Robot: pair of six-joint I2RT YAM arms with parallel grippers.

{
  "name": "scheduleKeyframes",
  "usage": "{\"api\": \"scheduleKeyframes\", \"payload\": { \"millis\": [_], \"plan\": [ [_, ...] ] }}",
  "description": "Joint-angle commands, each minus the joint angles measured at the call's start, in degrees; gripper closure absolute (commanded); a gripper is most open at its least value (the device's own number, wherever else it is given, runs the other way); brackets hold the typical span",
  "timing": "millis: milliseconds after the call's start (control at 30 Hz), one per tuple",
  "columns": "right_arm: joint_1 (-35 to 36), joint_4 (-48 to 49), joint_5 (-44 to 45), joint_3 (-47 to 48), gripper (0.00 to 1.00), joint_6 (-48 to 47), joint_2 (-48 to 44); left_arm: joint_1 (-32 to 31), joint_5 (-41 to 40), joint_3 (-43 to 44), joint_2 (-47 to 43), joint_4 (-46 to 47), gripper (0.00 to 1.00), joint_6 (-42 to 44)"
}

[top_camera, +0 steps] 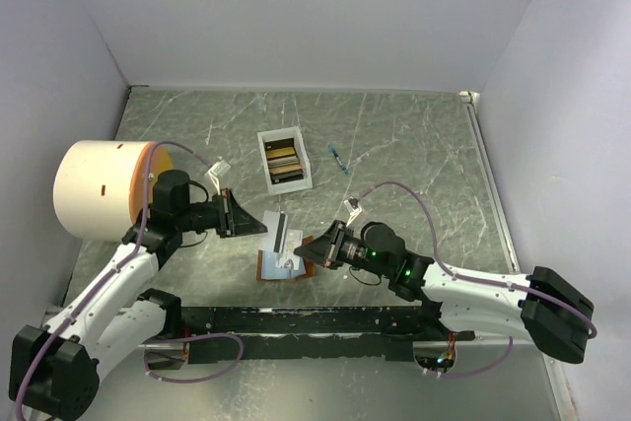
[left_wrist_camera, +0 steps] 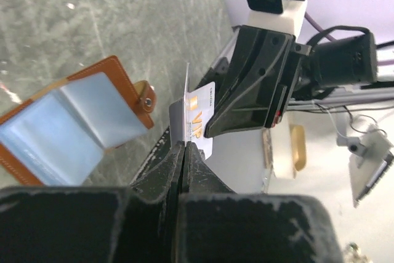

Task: Put the credit cards into the card holder
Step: Pick up the credit card from the storage box.

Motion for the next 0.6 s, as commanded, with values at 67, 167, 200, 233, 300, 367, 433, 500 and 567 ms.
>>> {"api": "scheduleKeyframes", "payload": {
  "millis": [67, 167, 200, 233, 300, 367, 433, 500, 567],
  "plan": [
    [-0.09, -13.53, 4.41, 3.29, 1.0, -4.54, 1.65, 0.33, -7.93, 5.37, -1.52, -13.92, 0.93, 8.31],
    [-0.19, -16.94, 5.29, 4.98, 1.0, -6.76, 3.93, 0.33, -7.31, 5.18, -1.92, -12.94, 0.93, 7.04],
    [-0.19, -18.02, 5.52, 5.77, 1.0, -7.51, 4.88, 0.33, -7.36, 4.71, -2.06, -12.46, 0.93, 6.43],
    [-0.18, -19.73, 6.13, 6.66, 1.0, -8.2, 5.69, 0.33, -7.44, 3.92, -2.23, -11.28, 0.93, 5.49],
    [-0.21, -22.66, 7.69, 8.04, 1.0, -9.49, 6.94, 0.33, -7.36, 1.53, -2.29, -8.25, 0.93, 3.53],
    [-0.17, -23.86, 9.28, 8.47, 1.0, -10.17, 7.53, 0.33, -6.92, -1.65, -1.83, -4.08, 0.93, 0.95],
    [-0.18, -24.19, 10.6, 7.98, 1.0, -10.48, 7.59, 0.27, -6.89, -4.42, -0.67, -0.24, 0.93, -1.43],
    [-0.25, -25.27, 12.07, 7.79, 1.0, -10.47, 7.49, 0.18, -7.56, -6.86, 1.14, 2.71, 0.93, -3.49],
    [-0.31, -25.86, 13.18, 7.47, 1.0, -10.78, 7.35, 0.07, -8.11, -8.72, 2.81, 6.1, 0.93, -4.76]
  ]
}}
